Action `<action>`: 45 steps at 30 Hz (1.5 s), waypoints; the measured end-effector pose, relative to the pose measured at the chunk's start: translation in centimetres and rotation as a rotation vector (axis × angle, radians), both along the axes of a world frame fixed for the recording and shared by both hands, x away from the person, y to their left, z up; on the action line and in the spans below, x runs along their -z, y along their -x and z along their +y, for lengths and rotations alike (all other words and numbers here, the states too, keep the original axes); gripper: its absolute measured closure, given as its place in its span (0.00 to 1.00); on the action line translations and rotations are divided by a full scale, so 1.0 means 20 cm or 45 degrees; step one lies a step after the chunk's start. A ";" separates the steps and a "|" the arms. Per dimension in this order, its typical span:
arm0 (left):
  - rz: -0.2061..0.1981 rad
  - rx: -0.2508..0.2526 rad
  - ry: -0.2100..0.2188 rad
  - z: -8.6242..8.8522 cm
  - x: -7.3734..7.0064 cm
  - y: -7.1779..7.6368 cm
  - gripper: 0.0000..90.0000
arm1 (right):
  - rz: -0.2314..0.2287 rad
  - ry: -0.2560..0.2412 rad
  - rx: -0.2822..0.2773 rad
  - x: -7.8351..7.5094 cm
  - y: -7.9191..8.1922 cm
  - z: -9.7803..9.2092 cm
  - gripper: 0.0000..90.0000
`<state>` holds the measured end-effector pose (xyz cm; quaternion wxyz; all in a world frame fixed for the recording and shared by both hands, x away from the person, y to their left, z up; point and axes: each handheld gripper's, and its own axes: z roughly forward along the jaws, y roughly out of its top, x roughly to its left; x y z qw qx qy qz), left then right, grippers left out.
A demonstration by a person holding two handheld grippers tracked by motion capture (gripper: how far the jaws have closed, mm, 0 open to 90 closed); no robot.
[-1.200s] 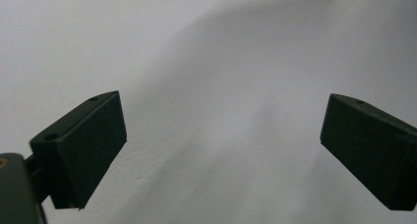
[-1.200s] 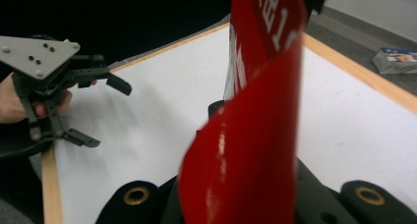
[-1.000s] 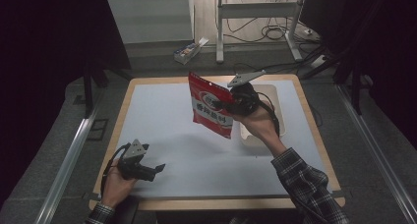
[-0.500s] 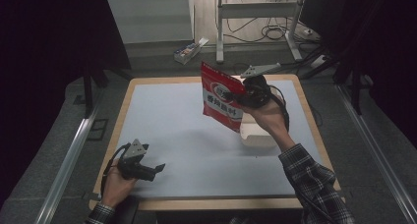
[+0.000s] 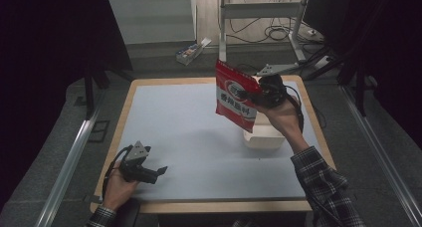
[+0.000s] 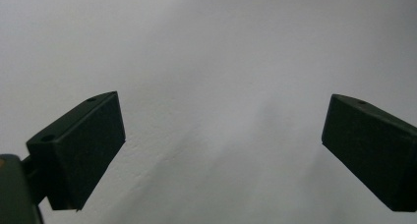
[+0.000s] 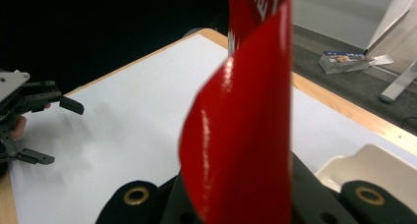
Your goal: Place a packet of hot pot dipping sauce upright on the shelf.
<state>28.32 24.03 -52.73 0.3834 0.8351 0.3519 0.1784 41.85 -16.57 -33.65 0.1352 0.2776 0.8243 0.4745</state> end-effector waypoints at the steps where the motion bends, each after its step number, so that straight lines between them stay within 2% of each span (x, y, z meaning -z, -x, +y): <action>1: 0.001 -0.001 -0.001 0.00 0.00 0.00 0.03 | 0.001 -0.002 0.006 0.00 0.00 -0.01 0.99; 21: 0.007 0.000 -0.022 -0.01 0.01 0.00 0.03 | 0.005 0.007 0.115 0.02 0.03 -0.25 0.99; 31: 0.009 -0.005 -0.030 -0.01 0.01 0.00 0.03 | 0.013 0.015 0.193 0.04 0.06 -0.41 0.99; 38: 0.011 -0.008 -0.034 -0.01 0.01 0.00 0.03 | 0.019 0.002 0.216 0.06 0.06 -0.46 0.99; 45: 0.014 -0.011 -0.031 -0.01 0.01 0.00 0.03 | 0.041 0.015 0.216 0.11 0.04 -0.45 0.99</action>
